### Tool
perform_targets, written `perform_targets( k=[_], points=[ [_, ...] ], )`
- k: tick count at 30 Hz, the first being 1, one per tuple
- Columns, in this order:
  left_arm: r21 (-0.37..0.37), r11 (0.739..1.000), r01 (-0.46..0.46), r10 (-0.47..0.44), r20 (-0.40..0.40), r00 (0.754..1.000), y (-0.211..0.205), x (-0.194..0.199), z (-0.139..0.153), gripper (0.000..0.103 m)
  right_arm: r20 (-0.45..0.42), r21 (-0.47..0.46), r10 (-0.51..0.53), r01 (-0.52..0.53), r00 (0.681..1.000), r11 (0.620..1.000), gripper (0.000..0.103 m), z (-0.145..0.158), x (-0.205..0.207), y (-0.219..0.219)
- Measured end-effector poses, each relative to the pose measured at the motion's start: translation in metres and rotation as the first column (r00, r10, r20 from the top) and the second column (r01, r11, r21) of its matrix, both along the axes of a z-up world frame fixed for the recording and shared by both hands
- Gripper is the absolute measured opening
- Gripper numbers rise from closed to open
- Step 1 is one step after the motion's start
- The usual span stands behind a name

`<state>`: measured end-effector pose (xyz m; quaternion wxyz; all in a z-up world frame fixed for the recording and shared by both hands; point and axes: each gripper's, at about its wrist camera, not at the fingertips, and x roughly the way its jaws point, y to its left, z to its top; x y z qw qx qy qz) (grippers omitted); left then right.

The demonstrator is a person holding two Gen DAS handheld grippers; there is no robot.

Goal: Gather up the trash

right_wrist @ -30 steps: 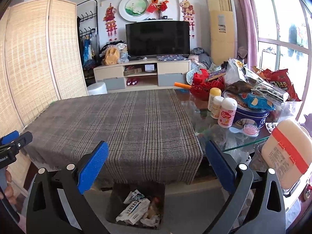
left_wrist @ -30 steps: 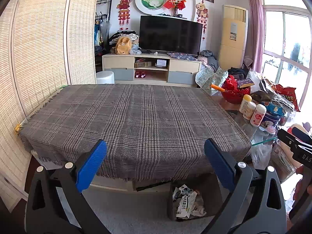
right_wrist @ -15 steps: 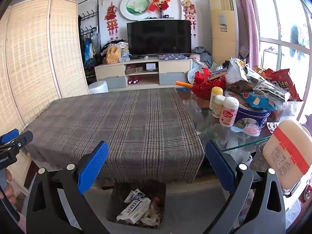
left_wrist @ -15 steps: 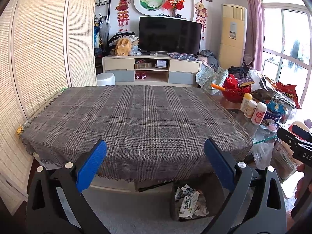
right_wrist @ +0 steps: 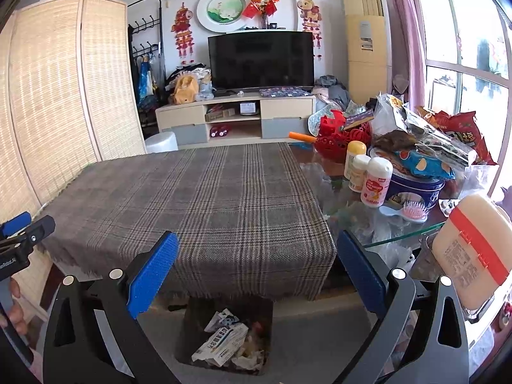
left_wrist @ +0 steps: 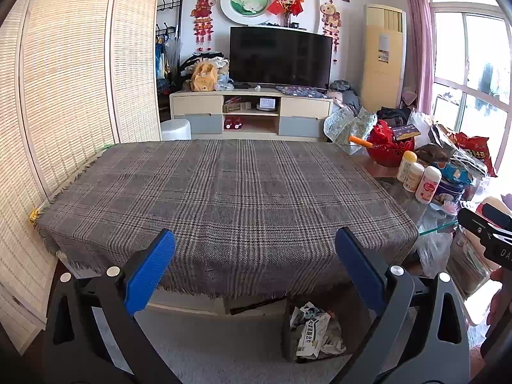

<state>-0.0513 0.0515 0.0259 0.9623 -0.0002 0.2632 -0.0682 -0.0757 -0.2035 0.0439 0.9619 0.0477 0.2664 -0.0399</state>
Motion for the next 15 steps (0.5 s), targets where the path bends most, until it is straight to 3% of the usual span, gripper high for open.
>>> perform_targets(
  k=[15],
  points=[
    [-0.001, 1.0, -0.001, 0.001, 0.006, 1.0, 0.0009, -0.0006, 0.0016, 0.095, 0.001, 0.004, -0.003, 0.003, 1.0, 1.0, 0.1, -0.0003, 0.0002, -0.0025]
  ],
)
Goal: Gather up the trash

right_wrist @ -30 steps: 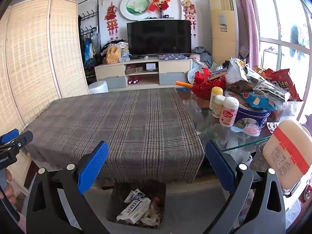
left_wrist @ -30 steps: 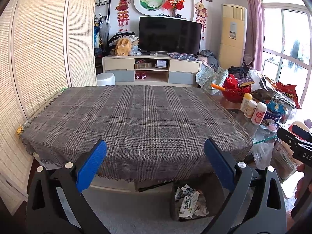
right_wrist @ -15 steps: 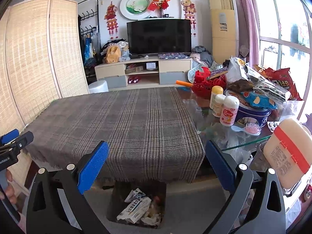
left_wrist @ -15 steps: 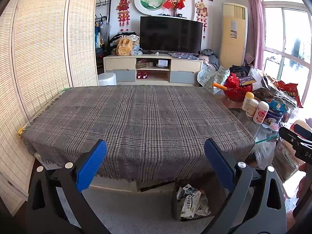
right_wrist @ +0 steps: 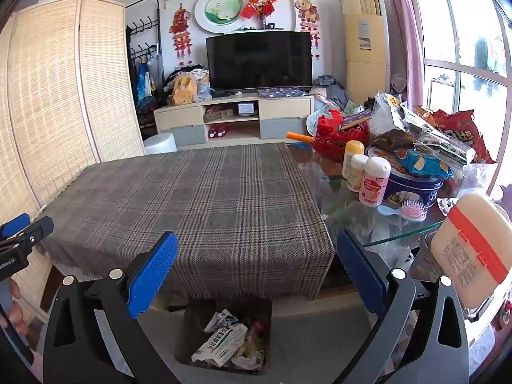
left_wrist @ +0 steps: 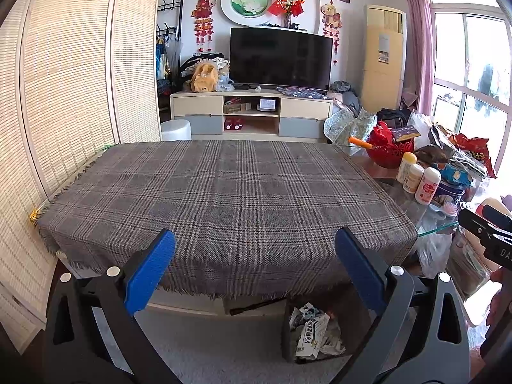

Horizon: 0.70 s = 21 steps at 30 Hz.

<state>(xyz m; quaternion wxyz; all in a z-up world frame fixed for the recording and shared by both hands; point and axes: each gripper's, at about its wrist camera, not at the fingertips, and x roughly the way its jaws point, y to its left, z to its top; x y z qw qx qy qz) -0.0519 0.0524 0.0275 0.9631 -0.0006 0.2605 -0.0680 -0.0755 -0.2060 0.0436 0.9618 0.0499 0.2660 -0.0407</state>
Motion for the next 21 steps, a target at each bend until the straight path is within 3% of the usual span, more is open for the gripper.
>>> perform_targets(
  k=[21],
  points=[
    [-0.011, 1.0, 0.002, -0.002, 0.003, 1.0, 0.0001, -0.0008, 0.0027, 0.095, -0.004, -0.001, 0.001, -0.001, 1.0, 1.0, 0.1, -0.0018, 0.0016, -0.0043]
  ],
)
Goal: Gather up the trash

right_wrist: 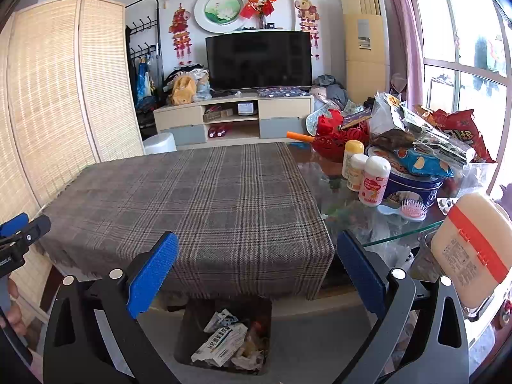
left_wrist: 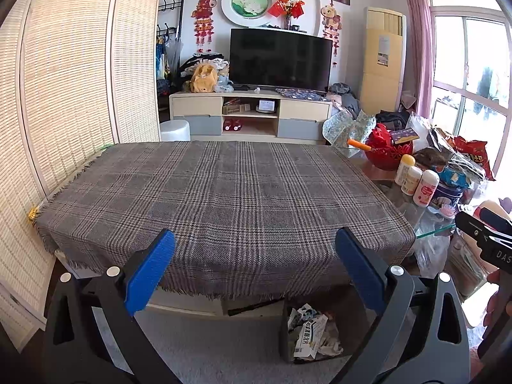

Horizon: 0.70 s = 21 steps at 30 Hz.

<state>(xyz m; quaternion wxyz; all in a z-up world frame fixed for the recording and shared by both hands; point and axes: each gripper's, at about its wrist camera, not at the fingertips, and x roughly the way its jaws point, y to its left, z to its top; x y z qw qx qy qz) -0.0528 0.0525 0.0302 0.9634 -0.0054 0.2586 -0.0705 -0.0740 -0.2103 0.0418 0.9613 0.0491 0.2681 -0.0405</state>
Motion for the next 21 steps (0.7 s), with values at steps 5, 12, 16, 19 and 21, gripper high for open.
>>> perform_targets(
  k=[5, 12, 16, 19, 21],
  points=[
    [-0.001, 1.0, -0.01, 0.01, -0.004, 1.0, -0.0003, 0.0002, -0.0003, 0.095, -0.001, -0.006, 0.002, -0.002, 1.0, 1.0, 0.1, 0.0005, -0.0001, -0.0007],
    [-0.016, 1.0, 0.009, -0.009, 0.007, 1.0, -0.0008, -0.0012, 0.0021, 0.095, -0.004, -0.004, -0.013, 0.013, 1.0, 1.0, 0.1, -0.0001, 0.0002, -0.0044],
    [0.005, 1.0, 0.013, -0.013, 0.021, 1.0, -0.0056, -0.0033, 0.0036, 0.095, -0.014, -0.009, -0.013, 0.013, 1.0, 1.0, 0.1, -0.0022, 0.0018, -0.0044],
    [-0.006, 1.0, 0.017, -0.017, 0.021, 1.0, -0.0064, -0.0031, 0.0038, 0.095, -0.021, -0.014, -0.015, 0.014, 1.0, 1.0, 0.1, -0.0034, 0.0023, -0.0044],
    [-0.033, 0.999, 0.024, -0.024, 0.0, 1.0, -0.0057, -0.0007, 0.0011, 0.095, -0.024, -0.016, -0.015, 0.015, 1.0, 1.0, 0.1, -0.0042, 0.0027, -0.0054]
  ],
)
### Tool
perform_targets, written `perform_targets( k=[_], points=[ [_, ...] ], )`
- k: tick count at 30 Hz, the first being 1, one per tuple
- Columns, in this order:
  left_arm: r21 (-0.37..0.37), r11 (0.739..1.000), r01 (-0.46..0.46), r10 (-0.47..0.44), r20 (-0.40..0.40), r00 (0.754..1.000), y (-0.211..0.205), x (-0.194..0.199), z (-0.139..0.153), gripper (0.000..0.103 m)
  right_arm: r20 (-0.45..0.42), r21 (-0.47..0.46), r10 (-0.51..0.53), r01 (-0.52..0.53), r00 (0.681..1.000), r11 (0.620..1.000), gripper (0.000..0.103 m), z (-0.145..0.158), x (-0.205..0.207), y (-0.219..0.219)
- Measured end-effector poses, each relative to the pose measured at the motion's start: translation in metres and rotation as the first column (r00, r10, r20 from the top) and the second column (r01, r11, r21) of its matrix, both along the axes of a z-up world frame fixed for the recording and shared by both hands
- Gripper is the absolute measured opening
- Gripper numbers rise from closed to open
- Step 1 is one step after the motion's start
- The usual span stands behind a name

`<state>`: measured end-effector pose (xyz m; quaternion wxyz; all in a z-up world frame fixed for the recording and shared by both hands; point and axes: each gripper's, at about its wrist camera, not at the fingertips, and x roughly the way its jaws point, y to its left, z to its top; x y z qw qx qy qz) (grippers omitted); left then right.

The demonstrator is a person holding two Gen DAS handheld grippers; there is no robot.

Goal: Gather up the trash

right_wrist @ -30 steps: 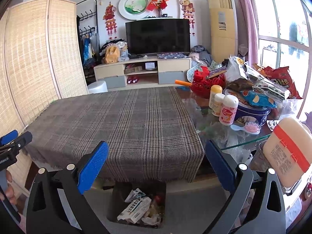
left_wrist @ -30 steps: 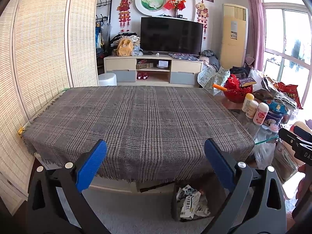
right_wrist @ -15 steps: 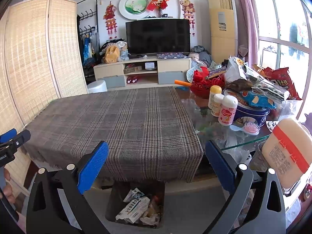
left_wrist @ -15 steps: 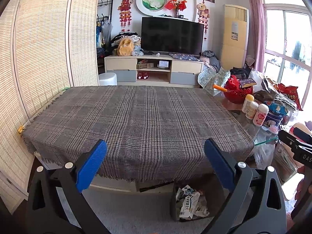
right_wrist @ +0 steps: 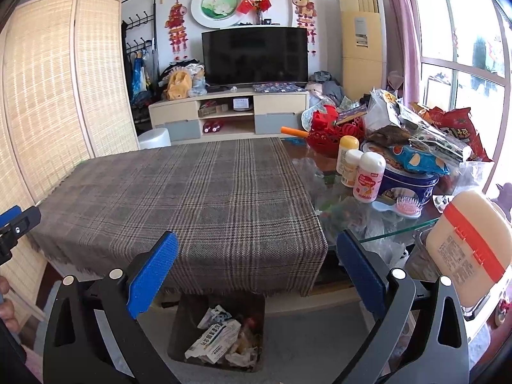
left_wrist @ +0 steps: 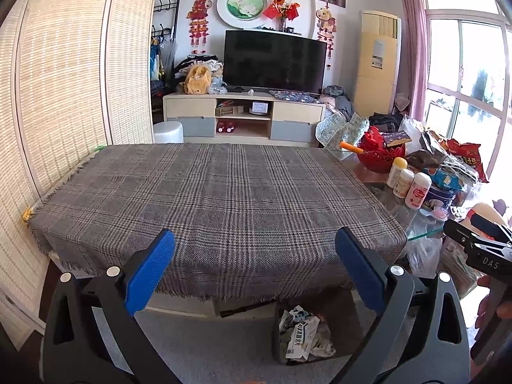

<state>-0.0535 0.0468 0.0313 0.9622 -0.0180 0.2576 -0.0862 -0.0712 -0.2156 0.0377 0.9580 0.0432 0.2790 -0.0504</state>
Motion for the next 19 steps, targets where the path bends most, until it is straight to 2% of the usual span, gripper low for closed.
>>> perform_targets(
  k=[9, 15, 19],
  points=[
    [0.023, 1.0, -0.009, 0.008, 0.035, 0.999, -0.003, -0.004, 0.001, 0.095, -0.008, 0.003, -0.001, 0.001, 1.0, 1.0, 0.1, -0.001, -0.001, -0.002],
    [0.066, 0.998, -0.014, 0.012, 0.035, 0.999, -0.008, -0.001, -0.002, 0.095, -0.007, 0.0, 0.003, -0.003, 1.0, 1.0, 0.1, -0.001, -0.001, -0.001],
    [0.067, 0.998, 0.004, -0.006, 0.024, 1.0, -0.01, -0.001, -0.003, 0.095, -0.007, 0.009, -0.001, 0.001, 1.0, 1.0, 0.1, -0.001, -0.001, -0.004]
  ],
)
